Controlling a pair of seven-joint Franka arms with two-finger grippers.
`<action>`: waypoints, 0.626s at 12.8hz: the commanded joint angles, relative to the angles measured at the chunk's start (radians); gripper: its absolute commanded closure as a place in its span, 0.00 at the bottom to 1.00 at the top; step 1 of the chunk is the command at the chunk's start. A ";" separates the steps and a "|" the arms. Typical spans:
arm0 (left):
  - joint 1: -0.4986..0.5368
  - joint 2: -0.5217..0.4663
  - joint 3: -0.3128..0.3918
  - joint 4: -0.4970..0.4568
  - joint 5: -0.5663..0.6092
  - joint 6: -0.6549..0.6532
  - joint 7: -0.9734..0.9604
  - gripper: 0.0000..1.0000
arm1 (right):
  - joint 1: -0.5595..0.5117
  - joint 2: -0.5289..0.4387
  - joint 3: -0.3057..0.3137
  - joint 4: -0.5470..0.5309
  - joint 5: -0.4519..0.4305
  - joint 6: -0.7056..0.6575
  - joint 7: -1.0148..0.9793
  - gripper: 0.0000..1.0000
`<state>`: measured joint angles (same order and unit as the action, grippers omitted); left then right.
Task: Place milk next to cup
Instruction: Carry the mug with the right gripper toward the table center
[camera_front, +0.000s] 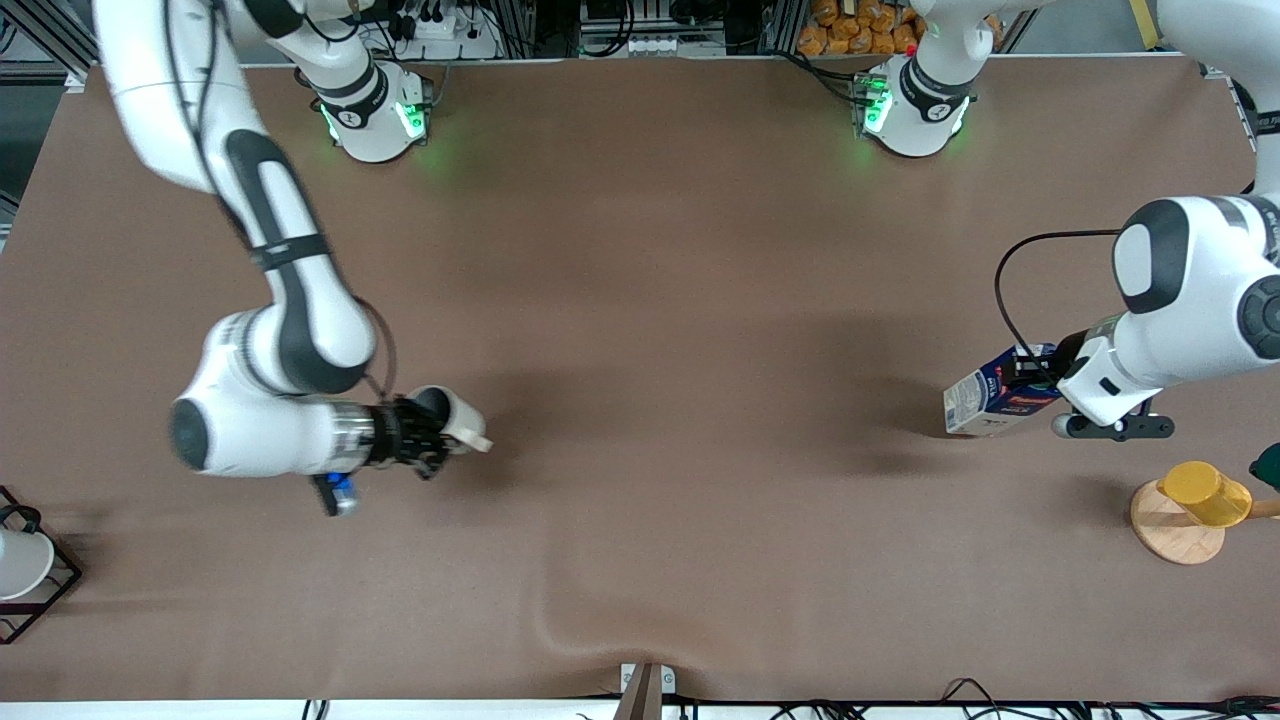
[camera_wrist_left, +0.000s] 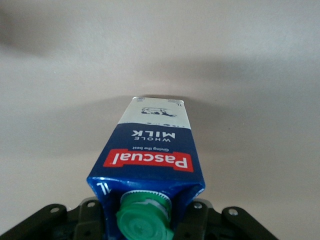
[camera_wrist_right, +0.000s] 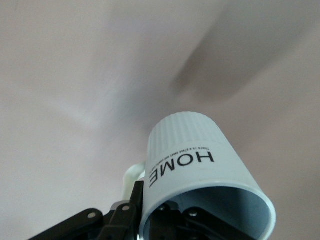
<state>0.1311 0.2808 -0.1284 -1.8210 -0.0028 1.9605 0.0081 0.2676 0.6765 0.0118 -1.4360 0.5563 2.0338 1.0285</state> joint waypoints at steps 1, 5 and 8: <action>0.005 -0.038 -0.005 0.026 0.003 -0.057 -0.014 0.50 | 0.140 0.073 -0.015 0.028 0.039 0.213 0.174 0.91; 0.005 -0.037 -0.005 0.032 0.003 -0.075 -0.016 0.50 | 0.257 0.140 -0.015 0.118 0.040 0.276 0.432 0.91; 0.004 -0.038 -0.007 0.032 0.003 -0.075 -0.017 0.50 | 0.312 0.141 -0.015 0.124 0.039 0.279 0.690 0.90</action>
<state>0.1315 0.2483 -0.1286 -1.7950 -0.0028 1.9024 0.0065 0.5480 0.7963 0.0098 -1.3540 0.5753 2.3215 1.5708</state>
